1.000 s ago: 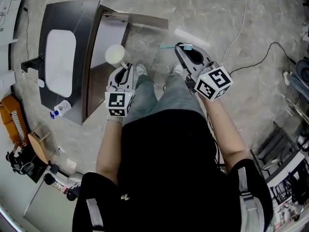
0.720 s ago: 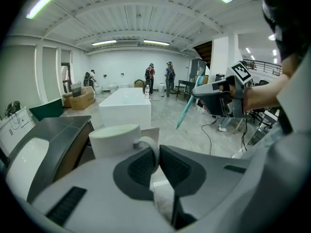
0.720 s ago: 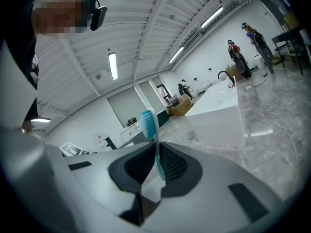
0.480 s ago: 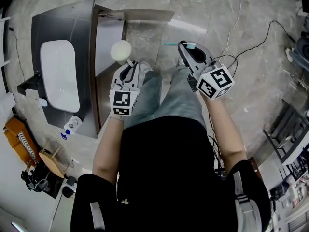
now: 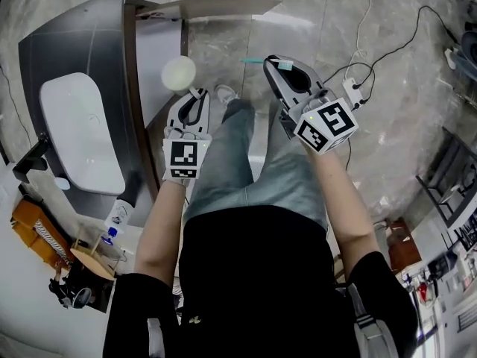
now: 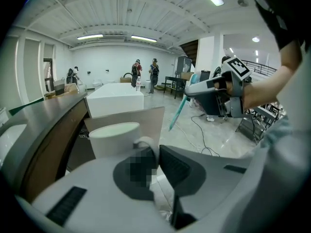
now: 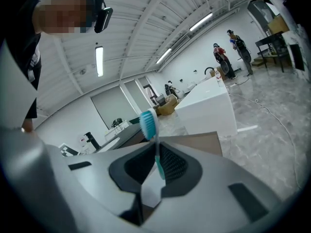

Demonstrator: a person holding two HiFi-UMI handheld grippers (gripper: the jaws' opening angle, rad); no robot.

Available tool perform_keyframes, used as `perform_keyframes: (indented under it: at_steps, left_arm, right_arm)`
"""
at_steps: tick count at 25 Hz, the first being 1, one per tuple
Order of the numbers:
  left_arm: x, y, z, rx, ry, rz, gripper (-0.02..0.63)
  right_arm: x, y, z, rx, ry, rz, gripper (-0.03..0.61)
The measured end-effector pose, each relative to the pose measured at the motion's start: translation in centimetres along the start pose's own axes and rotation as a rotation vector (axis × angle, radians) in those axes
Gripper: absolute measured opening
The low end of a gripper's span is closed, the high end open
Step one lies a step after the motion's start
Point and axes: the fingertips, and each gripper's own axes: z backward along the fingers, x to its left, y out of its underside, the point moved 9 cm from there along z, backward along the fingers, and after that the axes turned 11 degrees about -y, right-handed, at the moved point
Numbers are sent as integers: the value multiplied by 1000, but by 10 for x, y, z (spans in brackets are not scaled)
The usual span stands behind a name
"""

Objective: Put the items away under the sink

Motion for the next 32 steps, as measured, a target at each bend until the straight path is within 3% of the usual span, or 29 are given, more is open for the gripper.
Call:
perform_keyframes:
  at_steps: [10,21,29,32]
  left_arm:
    - [12,82,-56,17,-75,66,44]
    - [28,165,-128,-19,-198,60,44]
    - [48,218,-172,-18,-317,140,44]
    - [63,239,-190,-8,-366,180,44]
  right_arm:
    - [-42,70,-43,29,29,-24,49]
    - [-80,138,-101,85,-55,30,49]
    - [-105,173,-127,110,-67,25,49]
    - [-110,187,-138,145,-110,53,49]
